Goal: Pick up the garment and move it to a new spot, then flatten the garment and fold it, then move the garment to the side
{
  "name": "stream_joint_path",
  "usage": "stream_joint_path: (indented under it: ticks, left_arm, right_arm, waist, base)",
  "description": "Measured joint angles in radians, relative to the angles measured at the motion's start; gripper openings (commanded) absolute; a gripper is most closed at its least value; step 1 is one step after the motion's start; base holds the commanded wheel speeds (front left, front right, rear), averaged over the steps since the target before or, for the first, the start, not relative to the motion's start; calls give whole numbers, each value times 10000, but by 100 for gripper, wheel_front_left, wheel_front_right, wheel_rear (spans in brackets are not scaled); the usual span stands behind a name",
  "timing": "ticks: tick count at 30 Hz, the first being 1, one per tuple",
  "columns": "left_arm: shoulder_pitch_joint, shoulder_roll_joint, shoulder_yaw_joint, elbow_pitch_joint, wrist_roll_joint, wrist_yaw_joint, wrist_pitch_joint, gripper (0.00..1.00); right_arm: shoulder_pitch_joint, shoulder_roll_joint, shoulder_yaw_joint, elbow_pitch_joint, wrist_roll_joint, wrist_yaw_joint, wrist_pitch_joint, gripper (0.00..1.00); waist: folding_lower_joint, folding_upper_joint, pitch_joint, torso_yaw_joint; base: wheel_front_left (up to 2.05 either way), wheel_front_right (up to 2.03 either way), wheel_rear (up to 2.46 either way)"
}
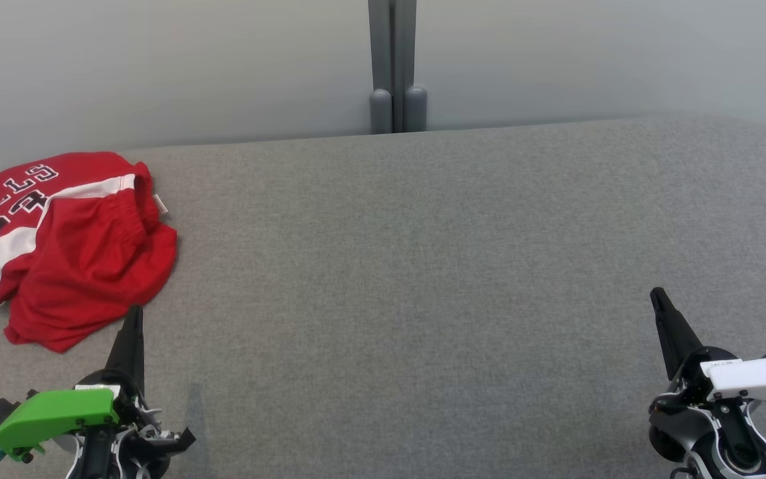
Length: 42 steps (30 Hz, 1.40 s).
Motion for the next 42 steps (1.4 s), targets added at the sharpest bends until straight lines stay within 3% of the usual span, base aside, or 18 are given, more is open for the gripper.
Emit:
stream_joint_path:
  ticks: [18,19,32,42]
  left_arm:
    - [0,0,0,0,0,0,0,0]
    - [0,0,0,0,0,0,0,100]
    - [440,-94,-497,368,46,2,-408,100]
    - [450,-90,-890,104,844,-29,-857,100]
  right_arm:
    - [0,-19,19,-4,25,0,-13,0]
    - [0,-21,21,-4,27,0,-13,100]
    - [450,307,105,332,-284,-2,-268,100]
    - [533,430,-127,102,-1404,-2,-577,100]
  waist:
    - [0,0,0,0]
    - [0,0,0,0]
    - [0,0,12,-4]
    - [0,0,26,-5]
  base:
    - [0,0,0]
    - [0,0,0]
    - [0,0,0]
    - [0,0,0]
